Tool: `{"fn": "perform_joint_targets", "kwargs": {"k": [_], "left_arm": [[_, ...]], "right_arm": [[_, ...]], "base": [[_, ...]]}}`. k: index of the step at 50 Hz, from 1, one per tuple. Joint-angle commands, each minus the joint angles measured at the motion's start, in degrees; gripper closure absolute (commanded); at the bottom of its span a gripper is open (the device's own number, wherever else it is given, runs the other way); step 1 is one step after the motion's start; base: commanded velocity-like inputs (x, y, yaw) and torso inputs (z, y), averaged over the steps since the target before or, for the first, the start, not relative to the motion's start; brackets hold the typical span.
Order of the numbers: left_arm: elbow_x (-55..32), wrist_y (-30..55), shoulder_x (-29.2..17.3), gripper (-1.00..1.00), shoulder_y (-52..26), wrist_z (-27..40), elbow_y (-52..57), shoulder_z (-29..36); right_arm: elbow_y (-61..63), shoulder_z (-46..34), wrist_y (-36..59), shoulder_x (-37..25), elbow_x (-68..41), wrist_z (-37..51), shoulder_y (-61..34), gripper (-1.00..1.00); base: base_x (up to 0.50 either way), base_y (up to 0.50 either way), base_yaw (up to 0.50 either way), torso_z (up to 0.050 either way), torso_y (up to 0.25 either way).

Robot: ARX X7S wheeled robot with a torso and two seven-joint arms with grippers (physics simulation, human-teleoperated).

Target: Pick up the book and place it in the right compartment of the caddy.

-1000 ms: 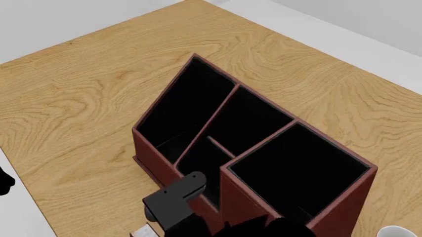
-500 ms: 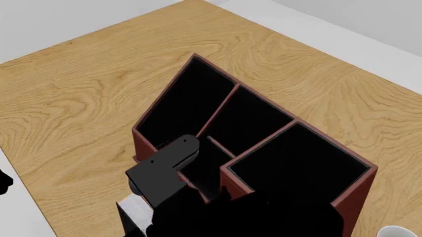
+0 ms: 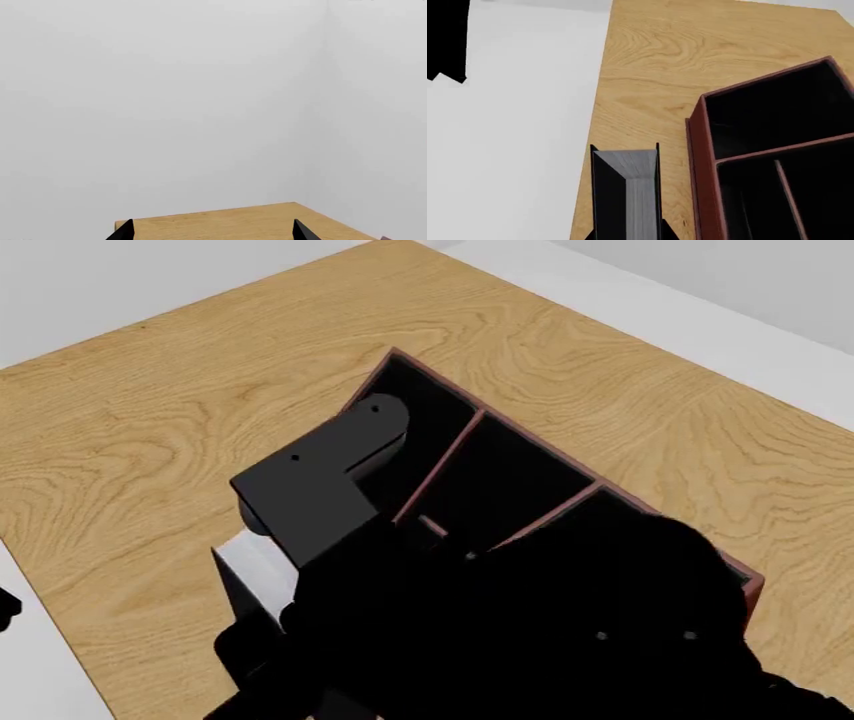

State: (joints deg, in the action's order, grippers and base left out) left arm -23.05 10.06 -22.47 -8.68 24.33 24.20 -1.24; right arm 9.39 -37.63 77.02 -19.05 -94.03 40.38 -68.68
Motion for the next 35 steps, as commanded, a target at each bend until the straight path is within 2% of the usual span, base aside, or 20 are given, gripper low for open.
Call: {"fn": "perform_joint_targets", "kwargs": {"k": [1, 11, 35], "left_arm": [[-0.6, 0.2, -0.2, -1.00, 0.1, 0.2, 0.3, -0.2], [-1.2, 0.2, -0.3, -1.00, 0.0, 0.1, 0.2, -0.5], [-1.8, 0.6, -0.8, -1.00, 0.3, 0.9, 1.4, -0.8]], "right_arm": [[-0.2, 2.2, 0.9, 0.1, -3.7, 3.0, -5.4, 1.00], [-0.6, 3.1, 0.4, -0.8, -9.6, 8.0, -10.7, 1.00], [-1.6, 4.3, -2.0, -3.0, -13.1, 13.3, -17.7, 1.00]], "base": [[0.00, 0.00, 0.00, 0.000, 0.000], [0.00, 0.00, 0.00, 0.000, 0.001], [0.00, 0.00, 0.00, 0.000, 0.001]]}}
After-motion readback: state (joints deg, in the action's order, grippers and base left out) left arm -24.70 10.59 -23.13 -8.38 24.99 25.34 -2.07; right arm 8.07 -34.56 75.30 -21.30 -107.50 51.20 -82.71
